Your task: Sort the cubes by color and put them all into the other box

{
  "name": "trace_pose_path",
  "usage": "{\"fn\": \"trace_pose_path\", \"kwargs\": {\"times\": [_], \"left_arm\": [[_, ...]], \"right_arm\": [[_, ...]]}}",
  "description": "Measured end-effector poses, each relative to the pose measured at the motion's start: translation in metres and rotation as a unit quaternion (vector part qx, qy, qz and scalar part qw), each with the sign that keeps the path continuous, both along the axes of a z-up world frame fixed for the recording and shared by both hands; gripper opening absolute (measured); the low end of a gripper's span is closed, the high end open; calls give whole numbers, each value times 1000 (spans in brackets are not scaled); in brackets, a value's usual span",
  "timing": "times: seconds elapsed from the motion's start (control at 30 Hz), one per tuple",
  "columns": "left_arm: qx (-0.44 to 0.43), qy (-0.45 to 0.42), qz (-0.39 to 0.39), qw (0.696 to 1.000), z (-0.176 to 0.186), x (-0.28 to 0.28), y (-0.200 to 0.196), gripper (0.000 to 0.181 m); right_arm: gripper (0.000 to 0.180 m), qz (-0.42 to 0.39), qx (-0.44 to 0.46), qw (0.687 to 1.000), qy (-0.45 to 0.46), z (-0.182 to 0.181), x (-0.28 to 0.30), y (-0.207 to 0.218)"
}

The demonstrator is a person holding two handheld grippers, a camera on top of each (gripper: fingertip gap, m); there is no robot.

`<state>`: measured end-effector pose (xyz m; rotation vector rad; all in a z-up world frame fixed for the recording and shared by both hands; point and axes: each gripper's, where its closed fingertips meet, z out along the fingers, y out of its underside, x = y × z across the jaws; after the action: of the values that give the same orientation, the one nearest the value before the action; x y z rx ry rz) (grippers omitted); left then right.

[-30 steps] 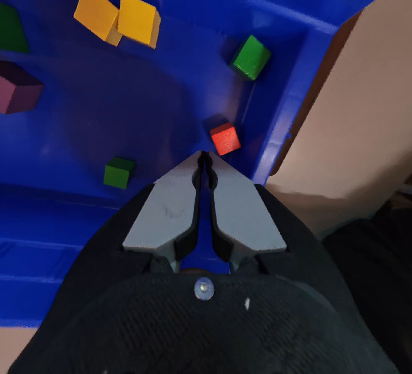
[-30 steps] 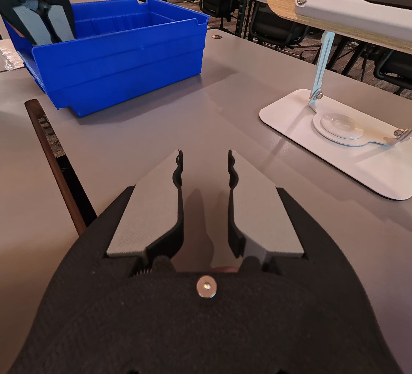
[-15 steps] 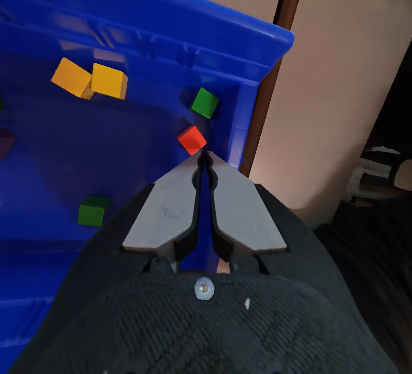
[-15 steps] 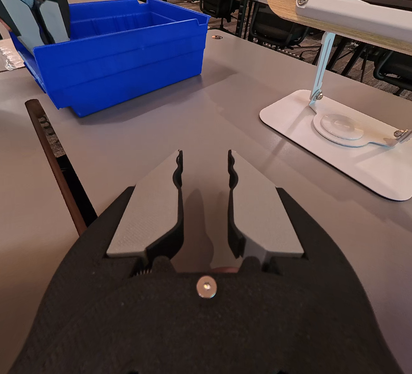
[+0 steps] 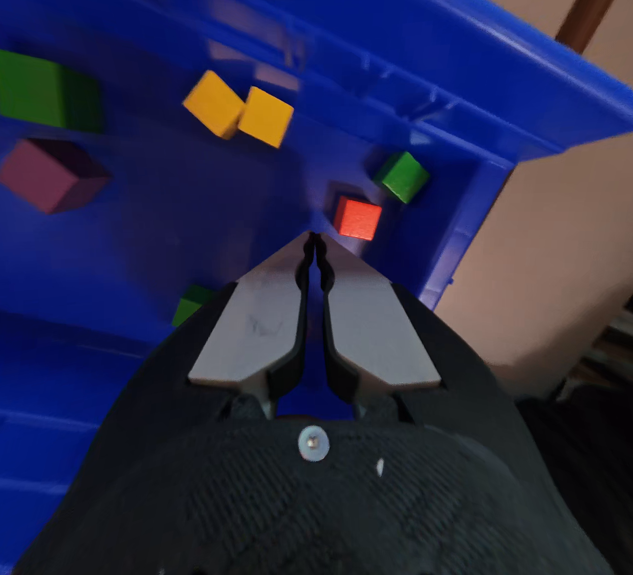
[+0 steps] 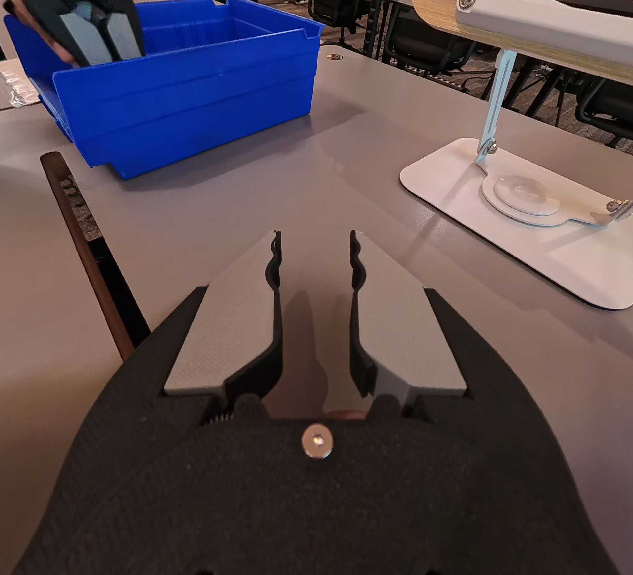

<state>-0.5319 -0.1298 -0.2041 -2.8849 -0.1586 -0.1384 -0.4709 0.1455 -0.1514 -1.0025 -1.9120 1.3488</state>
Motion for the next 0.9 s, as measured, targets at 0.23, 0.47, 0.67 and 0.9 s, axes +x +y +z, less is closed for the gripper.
{"fn": "trace_pose_path", "kwargs": {"times": [0.23, 0.47, 0.67, 0.9], "left_arm": [[2, -19, -47, 999, 3, 19, -5, 39], [-20, -9, -53, 998, -8, 15, 0, 54], [-22, 4, -69, 997, -13, 15, 15, 20], [25, 63, -53, 996, 15, -2, 19, 20]], "right_arm": [[37, 1, 0, 1000, -2, -1, 0, 0], [36, 0, 0, 1000, 1, 1, 0, 0], [36, 2, 0, 1000, 2, 1, 1, 1], [35, 3, 0, 1000, 3, 2, 1, 1]]}}
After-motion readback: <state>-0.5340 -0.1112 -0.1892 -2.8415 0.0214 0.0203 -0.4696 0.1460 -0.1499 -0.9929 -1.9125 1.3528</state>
